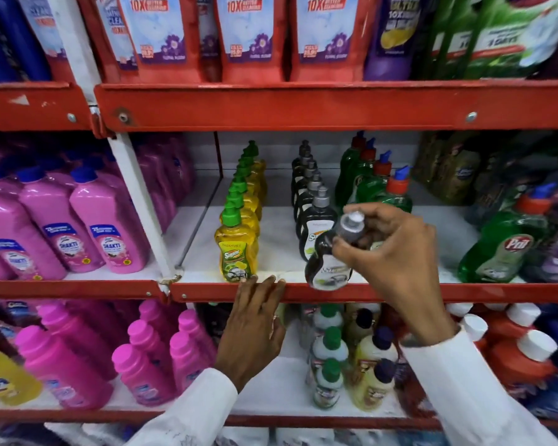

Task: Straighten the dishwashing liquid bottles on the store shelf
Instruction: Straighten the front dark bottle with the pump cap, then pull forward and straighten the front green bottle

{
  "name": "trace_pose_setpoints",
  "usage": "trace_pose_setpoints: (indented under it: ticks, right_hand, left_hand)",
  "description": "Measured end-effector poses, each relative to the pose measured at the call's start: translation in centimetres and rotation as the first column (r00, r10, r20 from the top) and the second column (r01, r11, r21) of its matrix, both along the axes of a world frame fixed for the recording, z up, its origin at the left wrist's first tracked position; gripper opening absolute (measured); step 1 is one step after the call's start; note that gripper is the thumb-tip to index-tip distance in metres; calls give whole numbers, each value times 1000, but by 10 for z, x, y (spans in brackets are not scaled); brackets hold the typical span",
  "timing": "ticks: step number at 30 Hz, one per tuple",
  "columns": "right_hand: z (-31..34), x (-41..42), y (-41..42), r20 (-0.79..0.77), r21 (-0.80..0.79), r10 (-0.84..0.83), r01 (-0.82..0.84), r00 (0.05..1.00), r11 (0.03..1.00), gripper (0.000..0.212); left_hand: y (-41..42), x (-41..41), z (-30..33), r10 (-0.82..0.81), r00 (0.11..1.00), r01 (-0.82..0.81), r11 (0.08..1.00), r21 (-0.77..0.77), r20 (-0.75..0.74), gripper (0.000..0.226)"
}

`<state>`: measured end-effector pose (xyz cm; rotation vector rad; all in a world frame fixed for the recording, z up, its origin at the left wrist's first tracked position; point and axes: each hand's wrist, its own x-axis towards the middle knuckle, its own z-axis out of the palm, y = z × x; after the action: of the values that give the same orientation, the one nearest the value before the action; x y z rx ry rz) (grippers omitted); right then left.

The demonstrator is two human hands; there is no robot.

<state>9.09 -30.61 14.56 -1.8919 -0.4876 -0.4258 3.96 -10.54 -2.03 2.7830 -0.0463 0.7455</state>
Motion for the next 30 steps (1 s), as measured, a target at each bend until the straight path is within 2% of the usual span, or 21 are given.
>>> trace_pose_setpoints:
  ticks: [5, 10, 14, 20, 23, 26, 28, 30]
  right_hand:
    - [5, 39, 16, -8, -91, 32, -32, 999, 995, 43]
    - [-10, 65, 31, -96, -207, 69, -87, 993, 974, 49]
    - [-15, 74, 36, -120, -216, 87, -111, 989, 970, 49]
    - [-24, 69, 23, -82, -145, 122, -133, 989, 980, 53]
    - [-42, 60, -2, -19, -95, 12, -14, 1000, 995, 48]
    - [-78, 52, -40, 31, 108, -179, 175, 983, 979, 36]
    - [-102, 57, -65, 20, 255, -340, 324, 940, 911, 38]
    - [-117, 68, -87, 3, 306, -508, 483, 861, 820, 49]
  left_hand:
    - [-1, -2, 2, 21, 1000, -20, 1000, 4, -11, 65]
    - [-6, -3, 1, 59, 998, -60, 998, -19, -25, 64]
    - [-13, -2, 5, 92, 994, -93, 996, -16, -61, 67]
    - [-31, 5, 7, 123, 986, -119, 992, 37, -111, 66]
    - [-47, 12, 6, 119, 987, -114, 992, 55, -112, 66]
    - [-64, 17, 4, 145, 987, -142, 989, 44, -64, 63]
    - [-75, 22, 2, 165, 986, -164, 986, 13, -17, 63]
    - [-84, 25, -1, 176, 984, -176, 984, -6, 19, 64]
